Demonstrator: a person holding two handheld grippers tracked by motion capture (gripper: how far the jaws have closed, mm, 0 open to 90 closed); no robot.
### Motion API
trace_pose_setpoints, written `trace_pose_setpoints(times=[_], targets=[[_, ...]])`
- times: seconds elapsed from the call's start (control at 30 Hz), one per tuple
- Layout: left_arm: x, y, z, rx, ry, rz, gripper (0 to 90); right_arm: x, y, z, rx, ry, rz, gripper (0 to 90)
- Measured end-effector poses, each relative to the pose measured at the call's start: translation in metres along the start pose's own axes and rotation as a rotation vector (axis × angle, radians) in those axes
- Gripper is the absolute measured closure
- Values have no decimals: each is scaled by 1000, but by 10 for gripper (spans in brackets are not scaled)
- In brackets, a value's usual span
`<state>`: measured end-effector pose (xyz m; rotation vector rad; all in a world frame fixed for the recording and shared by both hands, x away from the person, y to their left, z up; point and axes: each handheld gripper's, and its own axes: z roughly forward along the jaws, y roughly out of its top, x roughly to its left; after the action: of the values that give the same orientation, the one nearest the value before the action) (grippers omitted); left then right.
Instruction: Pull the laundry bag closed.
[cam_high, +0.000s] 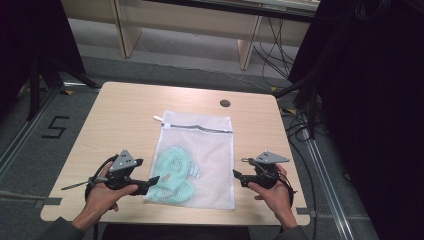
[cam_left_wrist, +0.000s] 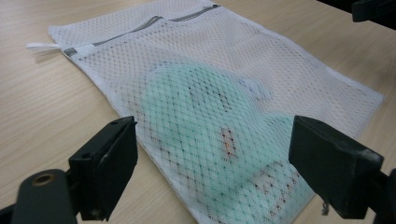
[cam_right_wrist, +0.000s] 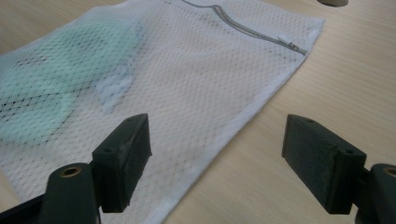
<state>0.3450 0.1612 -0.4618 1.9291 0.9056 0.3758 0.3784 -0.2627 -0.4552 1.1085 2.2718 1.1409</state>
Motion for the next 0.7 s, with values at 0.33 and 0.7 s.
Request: trace_pose_setpoints(times=[0.33,0.7], targets=[[-1,-1,1,12,-12,2,165,4,1,0,-11,7,-39,298],[-7,-2,5,41,-53,23,401,4,2,1,-5,39,-78,418]])
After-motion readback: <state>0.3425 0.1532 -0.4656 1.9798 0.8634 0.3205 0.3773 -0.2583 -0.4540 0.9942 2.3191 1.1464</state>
